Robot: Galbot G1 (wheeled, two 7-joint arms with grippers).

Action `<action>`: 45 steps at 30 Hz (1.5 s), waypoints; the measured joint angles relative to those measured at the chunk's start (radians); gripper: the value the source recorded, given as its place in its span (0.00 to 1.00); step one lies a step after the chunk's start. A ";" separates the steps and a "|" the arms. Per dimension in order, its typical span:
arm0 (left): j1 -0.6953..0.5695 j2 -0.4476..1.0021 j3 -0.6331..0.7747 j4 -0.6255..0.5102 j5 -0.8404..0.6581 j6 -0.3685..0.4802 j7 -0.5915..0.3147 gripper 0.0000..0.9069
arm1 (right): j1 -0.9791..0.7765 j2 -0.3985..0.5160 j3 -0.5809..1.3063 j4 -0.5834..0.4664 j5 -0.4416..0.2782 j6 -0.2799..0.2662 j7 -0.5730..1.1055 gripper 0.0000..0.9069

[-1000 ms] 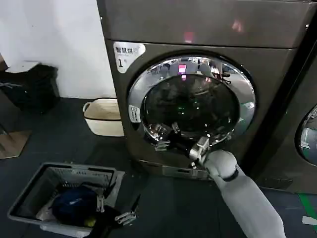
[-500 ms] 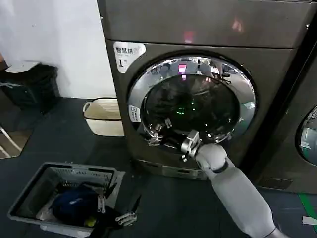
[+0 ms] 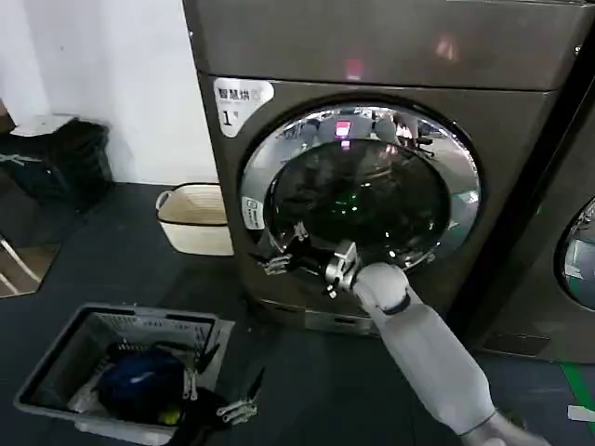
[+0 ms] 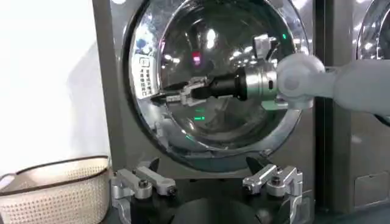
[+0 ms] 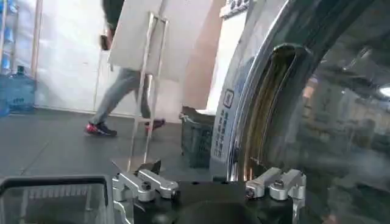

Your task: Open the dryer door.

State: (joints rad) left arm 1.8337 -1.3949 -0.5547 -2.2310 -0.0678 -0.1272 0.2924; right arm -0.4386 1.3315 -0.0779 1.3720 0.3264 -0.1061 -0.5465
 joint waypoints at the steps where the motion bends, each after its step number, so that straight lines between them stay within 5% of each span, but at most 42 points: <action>1: 0.000 0.000 0.001 0.000 0.000 0.000 0.000 1.00 | 0.001 0.002 -0.001 -0.001 -0.001 0.000 0.000 1.00; 29: -0.003 0.000 0.005 0.002 0.005 0.000 0.000 1.00 | -0.039 -0.031 0.004 0.076 0.008 -0.016 -0.127 1.00; 45: -0.004 -0.006 -0.049 0.006 -0.001 0.052 -0.008 1.00 | -0.133 -0.113 0.056 0.242 0.119 -0.051 -0.278 1.00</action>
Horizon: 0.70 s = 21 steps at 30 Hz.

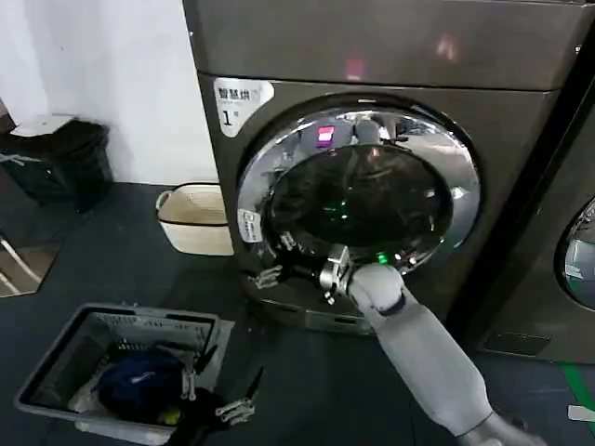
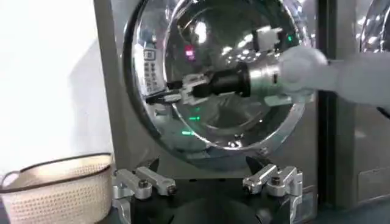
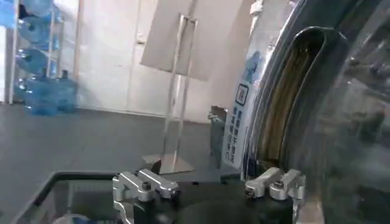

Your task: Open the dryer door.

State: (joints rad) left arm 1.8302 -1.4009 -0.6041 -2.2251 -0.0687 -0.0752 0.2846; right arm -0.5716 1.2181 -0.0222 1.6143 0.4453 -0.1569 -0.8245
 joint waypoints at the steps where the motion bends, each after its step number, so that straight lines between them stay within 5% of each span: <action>1: -0.002 0.000 -0.008 0.001 -0.004 0.005 -0.003 1.00 | -0.006 -0.005 0.002 0.008 0.002 0.000 -0.011 1.00; 11: -0.037 0.015 -0.099 0.000 -0.088 0.046 -0.053 1.00 | -0.049 -0.054 0.019 0.059 0.035 0.012 -0.110 1.00; 21: -0.116 0.066 -0.214 -0.015 -0.203 0.177 -0.050 1.00 | -0.077 -0.093 0.042 0.090 0.055 0.017 -0.204 1.00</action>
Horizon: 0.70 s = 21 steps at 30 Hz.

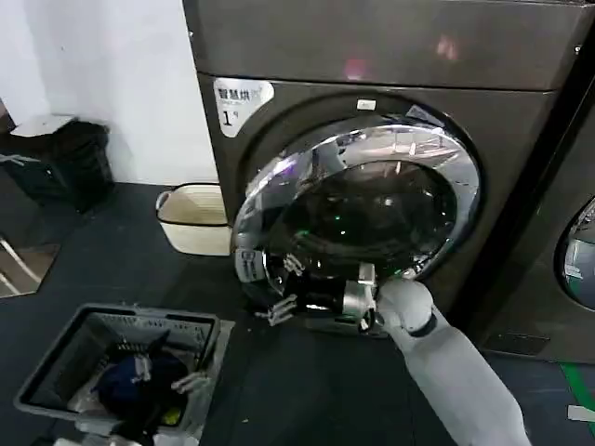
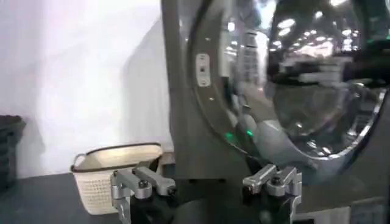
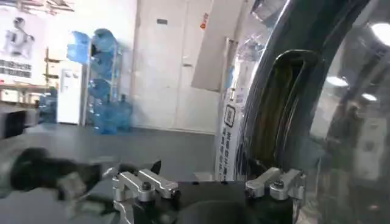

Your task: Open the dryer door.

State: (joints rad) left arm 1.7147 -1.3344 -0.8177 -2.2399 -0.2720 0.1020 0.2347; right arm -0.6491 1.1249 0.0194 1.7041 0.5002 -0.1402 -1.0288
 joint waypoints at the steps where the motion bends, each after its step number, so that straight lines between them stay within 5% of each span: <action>1: -0.008 0.007 -0.010 0.001 -0.009 0.004 -0.001 1.00 | -0.004 -0.005 0.003 0.003 0.000 0.002 -0.011 1.00; 21: -0.136 0.116 -0.039 0.035 -0.150 0.055 -0.025 1.00 | -0.081 -0.087 0.064 0.061 0.021 0.028 -0.222 1.00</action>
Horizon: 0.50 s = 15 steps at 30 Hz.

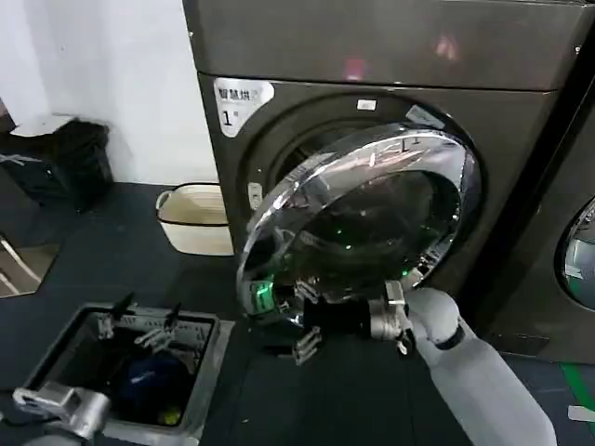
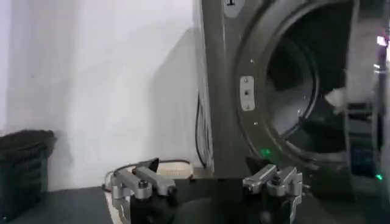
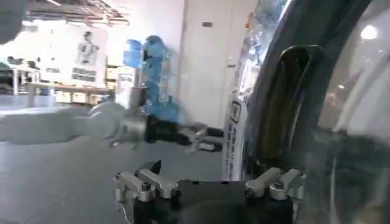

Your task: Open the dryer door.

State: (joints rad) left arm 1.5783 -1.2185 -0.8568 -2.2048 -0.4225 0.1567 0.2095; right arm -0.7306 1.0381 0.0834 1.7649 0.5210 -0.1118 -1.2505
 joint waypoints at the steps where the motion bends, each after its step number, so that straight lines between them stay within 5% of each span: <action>1: -0.006 0.009 0.006 0.004 -0.005 -0.002 0.000 1.00 | -0.004 -0.002 0.002 0.003 0.000 0.002 -0.004 1.00; 15: -0.099 0.128 0.095 0.008 -0.088 0.004 -0.019 1.00 | -0.093 -0.062 0.059 0.075 0.001 0.026 -0.042 1.00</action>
State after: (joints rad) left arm 1.4790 -1.0900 -0.7616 -2.1963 -0.5102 0.1606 0.1904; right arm -0.8233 0.9761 0.1429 1.8395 0.5216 -0.0859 -1.2927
